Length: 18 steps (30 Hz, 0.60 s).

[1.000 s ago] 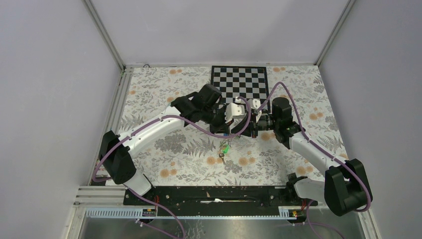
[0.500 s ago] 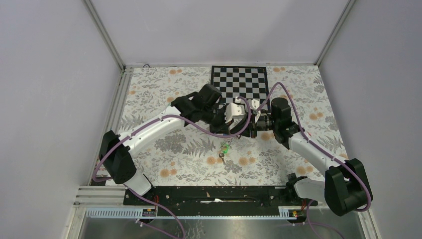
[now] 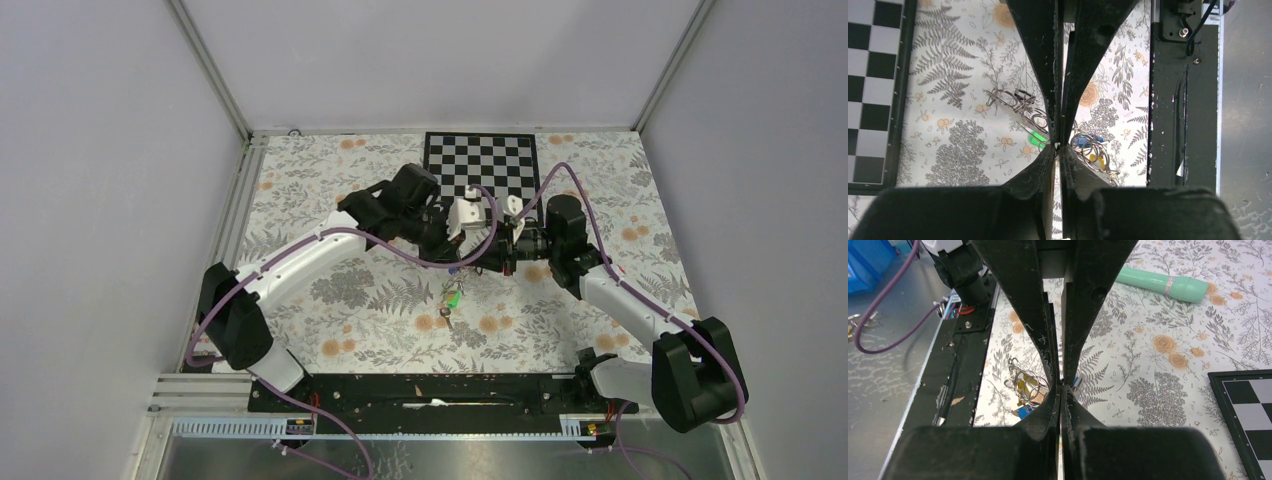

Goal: Put the keys on the keyring

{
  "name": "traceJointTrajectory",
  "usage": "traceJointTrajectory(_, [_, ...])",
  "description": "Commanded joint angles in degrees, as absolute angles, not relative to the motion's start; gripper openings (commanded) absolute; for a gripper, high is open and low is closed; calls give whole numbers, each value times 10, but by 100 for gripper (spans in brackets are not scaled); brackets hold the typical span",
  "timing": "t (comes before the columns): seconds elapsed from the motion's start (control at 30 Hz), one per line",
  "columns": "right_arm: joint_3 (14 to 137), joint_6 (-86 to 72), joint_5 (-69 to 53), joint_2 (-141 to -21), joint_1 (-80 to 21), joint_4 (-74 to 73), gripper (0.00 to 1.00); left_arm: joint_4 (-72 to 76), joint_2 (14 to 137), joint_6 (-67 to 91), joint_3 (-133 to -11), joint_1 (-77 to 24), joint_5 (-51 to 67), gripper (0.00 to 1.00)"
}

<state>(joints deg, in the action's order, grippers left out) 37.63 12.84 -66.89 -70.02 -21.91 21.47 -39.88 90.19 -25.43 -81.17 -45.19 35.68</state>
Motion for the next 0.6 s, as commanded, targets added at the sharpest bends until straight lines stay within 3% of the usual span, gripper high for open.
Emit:
traceJointTrajectory(0.0, [375,11,-692,-694,-205,353,0,-311,846,-241,-785,-422,425,17])
traceJointTrajectory(0.2, [369,-141,-706,-699,-197,512,0,-245,800,-257,-718,-402,460,32])
traceJointTrajectory(0.5, [368,-183,-708,-707,-197,559,0,-209,806,-269,-706,-401,469,37])
traceJointTrajectory(0.57, [366,-183,-706,-707,-196,558,0,-204,811,-265,-708,-401,473,34])
